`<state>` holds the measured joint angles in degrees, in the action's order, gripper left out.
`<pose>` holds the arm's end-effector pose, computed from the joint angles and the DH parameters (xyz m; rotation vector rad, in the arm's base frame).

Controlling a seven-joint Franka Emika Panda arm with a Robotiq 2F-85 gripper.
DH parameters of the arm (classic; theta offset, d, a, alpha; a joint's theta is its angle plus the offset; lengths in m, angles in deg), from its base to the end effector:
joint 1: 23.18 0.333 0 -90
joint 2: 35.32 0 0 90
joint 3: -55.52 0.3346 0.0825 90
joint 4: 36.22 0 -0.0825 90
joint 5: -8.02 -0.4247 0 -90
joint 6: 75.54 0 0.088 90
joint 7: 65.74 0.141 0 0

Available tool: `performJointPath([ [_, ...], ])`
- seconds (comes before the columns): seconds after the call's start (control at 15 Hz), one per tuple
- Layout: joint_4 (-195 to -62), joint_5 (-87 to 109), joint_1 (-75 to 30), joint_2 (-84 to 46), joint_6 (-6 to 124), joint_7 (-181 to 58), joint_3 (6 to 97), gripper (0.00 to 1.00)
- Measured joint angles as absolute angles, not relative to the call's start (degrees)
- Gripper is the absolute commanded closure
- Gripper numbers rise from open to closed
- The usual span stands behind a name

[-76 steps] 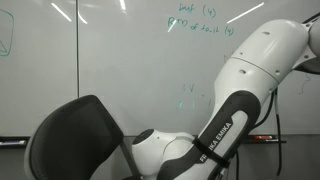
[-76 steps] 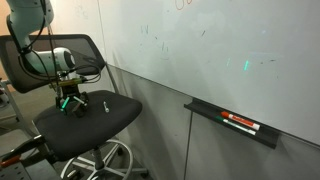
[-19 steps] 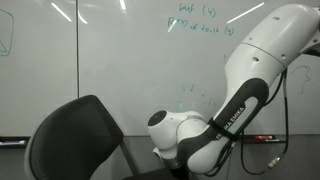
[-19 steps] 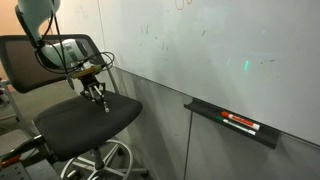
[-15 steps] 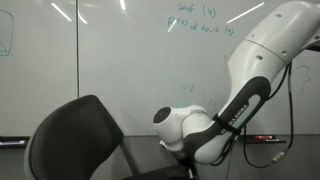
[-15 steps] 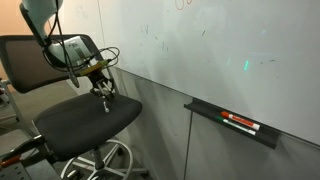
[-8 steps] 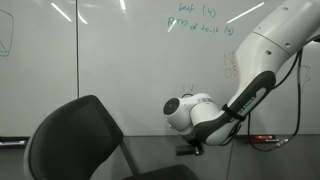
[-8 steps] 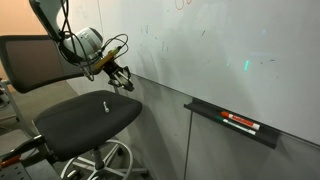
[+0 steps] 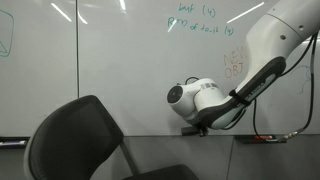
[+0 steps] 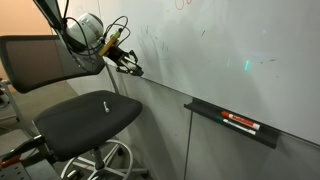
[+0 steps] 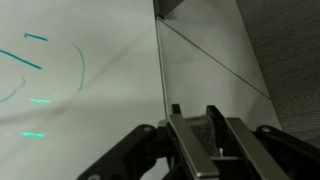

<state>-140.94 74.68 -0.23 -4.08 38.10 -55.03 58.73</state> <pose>0.6371 0.2151 0.2019 1.9097 1.0328 -0.0289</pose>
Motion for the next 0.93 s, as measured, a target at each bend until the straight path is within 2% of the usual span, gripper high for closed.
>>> performJointPath([
  [0.47,-143.3,85.2,-1.9,-9.9,33.8,-50.1,60.0,0.92],
  [0.93,-148.3,106.8,-2.5,-12.6,28.2,-38.9,61.0,0.92],
])
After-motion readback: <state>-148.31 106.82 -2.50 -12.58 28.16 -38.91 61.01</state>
